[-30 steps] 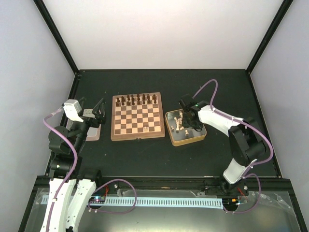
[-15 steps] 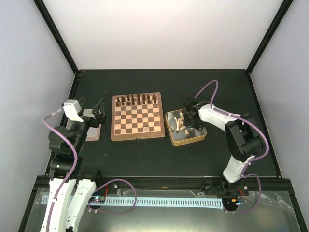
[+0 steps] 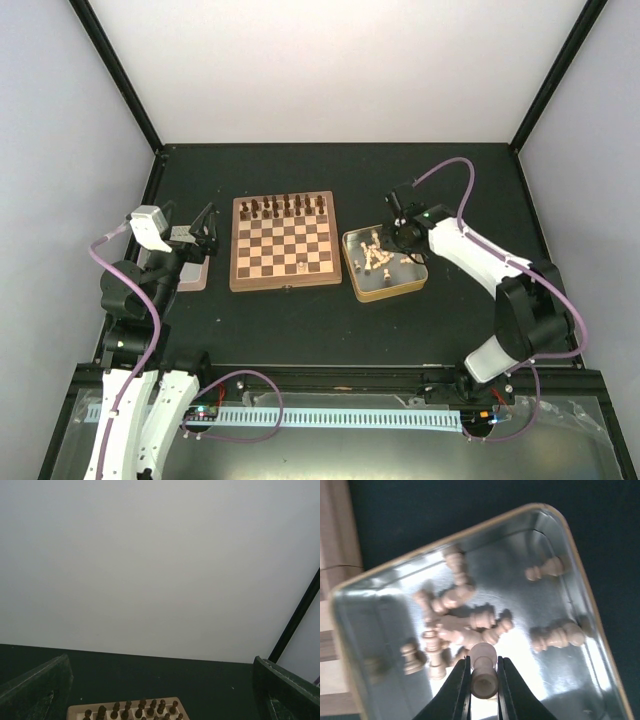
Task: Set up the chess pieces on the board
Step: Pick up the chess piece from the storage box.
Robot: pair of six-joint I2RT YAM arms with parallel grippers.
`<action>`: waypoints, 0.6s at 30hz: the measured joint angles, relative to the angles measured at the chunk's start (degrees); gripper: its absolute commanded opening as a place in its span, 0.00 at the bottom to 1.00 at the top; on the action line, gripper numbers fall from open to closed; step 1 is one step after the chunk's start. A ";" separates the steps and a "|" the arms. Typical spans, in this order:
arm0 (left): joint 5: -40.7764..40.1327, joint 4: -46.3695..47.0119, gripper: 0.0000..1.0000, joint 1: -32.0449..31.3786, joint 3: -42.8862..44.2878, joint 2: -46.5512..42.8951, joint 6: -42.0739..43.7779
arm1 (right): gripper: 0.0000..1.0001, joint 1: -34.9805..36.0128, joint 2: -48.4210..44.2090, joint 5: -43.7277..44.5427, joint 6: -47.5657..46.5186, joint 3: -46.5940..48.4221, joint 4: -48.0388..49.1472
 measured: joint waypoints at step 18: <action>0.00 0.00 0.99 0.20 0.00 0.00 0.00 | 0.10 18.71 10.75 -1.25 -1.51 17.97 -4.48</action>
